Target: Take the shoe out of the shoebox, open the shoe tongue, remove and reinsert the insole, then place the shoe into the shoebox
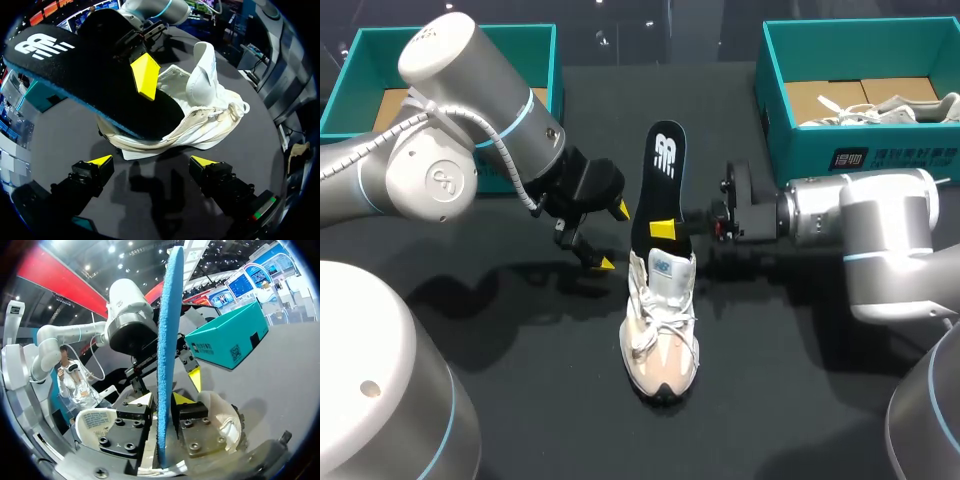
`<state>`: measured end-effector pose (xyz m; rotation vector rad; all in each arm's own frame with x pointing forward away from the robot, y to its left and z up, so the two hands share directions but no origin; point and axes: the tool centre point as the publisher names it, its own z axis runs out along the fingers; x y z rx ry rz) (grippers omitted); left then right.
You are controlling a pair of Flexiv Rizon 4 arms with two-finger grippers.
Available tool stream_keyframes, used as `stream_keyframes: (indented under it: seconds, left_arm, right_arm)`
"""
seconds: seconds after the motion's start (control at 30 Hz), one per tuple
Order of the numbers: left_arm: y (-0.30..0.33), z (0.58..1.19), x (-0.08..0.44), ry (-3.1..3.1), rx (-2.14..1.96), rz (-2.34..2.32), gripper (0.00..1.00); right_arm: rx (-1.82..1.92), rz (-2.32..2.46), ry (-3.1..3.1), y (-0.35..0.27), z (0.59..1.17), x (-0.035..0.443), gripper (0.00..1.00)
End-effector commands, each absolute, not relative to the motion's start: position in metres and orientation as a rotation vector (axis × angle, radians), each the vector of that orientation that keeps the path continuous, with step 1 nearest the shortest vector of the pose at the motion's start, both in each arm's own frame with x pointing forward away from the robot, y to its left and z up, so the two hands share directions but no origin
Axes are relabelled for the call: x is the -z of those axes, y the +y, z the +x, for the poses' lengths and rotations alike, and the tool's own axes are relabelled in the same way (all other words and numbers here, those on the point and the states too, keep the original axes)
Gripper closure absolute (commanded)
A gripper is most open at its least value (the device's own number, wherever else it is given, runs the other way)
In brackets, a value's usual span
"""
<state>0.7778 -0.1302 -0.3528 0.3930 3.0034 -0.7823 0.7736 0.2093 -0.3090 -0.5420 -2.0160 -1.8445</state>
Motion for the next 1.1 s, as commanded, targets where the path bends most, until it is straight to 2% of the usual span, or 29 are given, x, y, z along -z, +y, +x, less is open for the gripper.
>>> stream_keyframes:
  seconds: [0.03, 0.1, 0.2, 0.87, 1.07, 1.1]
  left_arm:
    - [-0.13, 0.778, 0.353, 3.003, 0.781, 0.395, 0.0]
    - [-0.13, 0.778, 0.353, 3.003, 0.781, 0.395, 0.0]
    - [-0.13, 0.778, 0.353, 3.003, 0.781, 0.395, 0.0]
    - [-0.13, 0.778, 0.353, 3.003, 0.781, 0.395, 0.0]
    - [-0.13, 0.778, 0.353, 3.003, 0.781, 0.395, 0.0]
    - [-0.13, 0.778, 0.353, 3.003, 0.781, 0.395, 0.0]
  right_arm:
    - [1.823, -0.521, -2.018, 0.209, 0.784, 0.307, 0.79]
    - [1.824, -0.521, -2.017, 0.208, 0.787, 0.306, 0.84]
    - [1.821, -0.536, -2.005, 0.206, 0.788, 0.308, 1.0]
    - [1.674, -0.714, -1.894, 0.206, 0.751, 0.347, 1.0]
    - [1.69, -0.71, -1.905, 0.208, 0.75, 0.343, 1.0]
    - [1.7, -0.701, -1.916, 0.209, 0.751, 0.339, 0.86]
